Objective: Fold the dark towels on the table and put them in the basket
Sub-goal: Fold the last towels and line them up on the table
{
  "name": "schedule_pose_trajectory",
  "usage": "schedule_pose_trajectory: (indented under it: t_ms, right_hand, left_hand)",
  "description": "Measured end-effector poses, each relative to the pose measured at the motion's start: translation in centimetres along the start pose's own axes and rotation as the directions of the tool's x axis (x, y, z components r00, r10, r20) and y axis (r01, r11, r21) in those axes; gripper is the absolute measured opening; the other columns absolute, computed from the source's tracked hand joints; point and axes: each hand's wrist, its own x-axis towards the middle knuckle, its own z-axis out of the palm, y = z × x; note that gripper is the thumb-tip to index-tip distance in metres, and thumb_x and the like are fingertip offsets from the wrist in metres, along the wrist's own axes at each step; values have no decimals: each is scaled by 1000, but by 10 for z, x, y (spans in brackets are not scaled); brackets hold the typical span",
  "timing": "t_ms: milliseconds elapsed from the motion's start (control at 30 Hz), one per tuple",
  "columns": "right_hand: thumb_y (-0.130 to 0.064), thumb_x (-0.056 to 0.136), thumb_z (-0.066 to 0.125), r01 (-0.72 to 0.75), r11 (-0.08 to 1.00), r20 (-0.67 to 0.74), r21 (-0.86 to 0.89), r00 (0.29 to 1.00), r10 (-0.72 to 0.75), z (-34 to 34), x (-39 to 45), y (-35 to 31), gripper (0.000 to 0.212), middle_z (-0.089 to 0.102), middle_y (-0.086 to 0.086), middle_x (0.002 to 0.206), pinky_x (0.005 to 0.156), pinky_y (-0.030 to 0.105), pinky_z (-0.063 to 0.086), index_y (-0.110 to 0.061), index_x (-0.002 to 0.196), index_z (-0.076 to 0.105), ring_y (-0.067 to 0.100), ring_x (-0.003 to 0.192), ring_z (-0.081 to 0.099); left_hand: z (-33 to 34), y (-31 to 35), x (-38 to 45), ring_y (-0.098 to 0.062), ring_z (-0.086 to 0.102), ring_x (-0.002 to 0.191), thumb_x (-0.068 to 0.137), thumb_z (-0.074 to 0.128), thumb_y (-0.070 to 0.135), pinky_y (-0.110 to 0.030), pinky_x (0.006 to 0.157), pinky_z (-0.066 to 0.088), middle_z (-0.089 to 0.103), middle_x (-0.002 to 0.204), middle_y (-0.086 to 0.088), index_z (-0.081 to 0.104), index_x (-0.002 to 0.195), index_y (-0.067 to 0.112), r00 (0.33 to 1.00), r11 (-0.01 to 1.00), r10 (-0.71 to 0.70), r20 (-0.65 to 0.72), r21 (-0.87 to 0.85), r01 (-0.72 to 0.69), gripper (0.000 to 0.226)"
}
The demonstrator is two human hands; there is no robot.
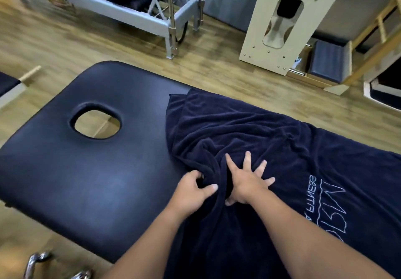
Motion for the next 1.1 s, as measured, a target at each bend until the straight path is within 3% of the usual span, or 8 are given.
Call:
schedule_pose_trajectory:
  t_ms: [200, 367, 500, 667, 767, 833, 967, 1100]
  right_hand:
    - [-36, 67, 93, 17, 1000, 3, 14, 1000, -17, 2, 1, 2, 143, -51, 1, 151, 107, 81, -2, -66, 140, -26, 52, 140, -35]
    - [-42, 70, 89, 150, 988, -39, 44, 988, -149, 5, -9, 30, 128, -42, -8, 157, 112, 76, -6, -67, 145, -12, 45, 144, -34]
    - [-44, 79, 82, 153, 988, -185, 26, 972, -146, 22, -27, 36, 115, -28, -5, 164, 114, 73, -2, -59, 151, -7, 42, 149, -24]
    - [-38, 98, 56, 248, 943, -409, -222, 854, -321, 71, -73, 13, 74, 5, 13, 166, 117, 62, 21, -30, 157, 13, 39, 152, 4]
    - [-51, 91, 56, 374, 880, -512, -292, 716, -474, 107, -107, 8, 51, 51, 7, 133, 91, 50, 47, -24, 134, 52, 33, 120, 50]
    - [-57, 86, 55, 394, 874, -537, -282, 690, -485, 130, -124, 9, 50, 57, 2, 114, 78, 46, 49, -24, 123, 58, 28, 102, 55]
    - [-56, 94, 43, 413, 894, -375, -171, 812, -447, 160, -142, 14, 75, 30, -1, 157, 112, 59, 31, -28, 158, 18, 29, 142, 31]
    - [-53, 98, 44, 463, 883, -256, -83, 846, -468, 165, -153, 15, 86, -2, -5, 169, 119, 66, 2, -32, 159, -12, 31, 154, -8]
  left_hand:
    - [-6, -7, -20, -10, 70, 104, 95, 65, 3, -32, 93, 56, 75, 113, 5, 66, 115, 22, 991, 875, -95, -90, -483, 40, 28]
    - [-86, -30, -31, -29, 70, 96, 87, 67, -3, -35, 86, 53, 73, 90, -1, 67, 91, 19, 921, 995, -99, -376, -35, 93, 22]
    - [-148, -29, -55, -32, 64, 80, 86, 73, 22, -35, 68, 45, 66, 71, -6, 63, 71, 13, 843, 934, -107, -527, 238, 267, 21]
    - [-113, -52, -103, -25, 71, 81, 76, 87, 27, -37, 77, 55, 76, 81, -8, 73, 82, 6, 888, 913, -404, -221, -157, 376, 26]
    - [-82, -73, -139, -29, 70, 96, 78, 82, 6, -38, 86, 50, 78, 94, -11, 73, 99, 5, 885, 841, -421, -197, -449, 300, 23]
    - [-68, -87, -159, -36, 70, 103, 72, 81, 2, -42, 96, 51, 77, 98, -15, 74, 102, 3, 916, 803, -374, -148, -546, 239, 30]
    - [-46, -83, -176, -29, 71, 100, 83, 68, -11, -26, 78, 56, 77, 102, -13, 70, 111, 0, 964, 867, -147, -221, -498, 18, 30]
    - [-33, -62, -165, -21, 70, 111, 87, 61, -19, -33, 91, 55, 73, 119, -10, 61, 128, 9, 987, 825, -41, -157, -562, -55, 49]
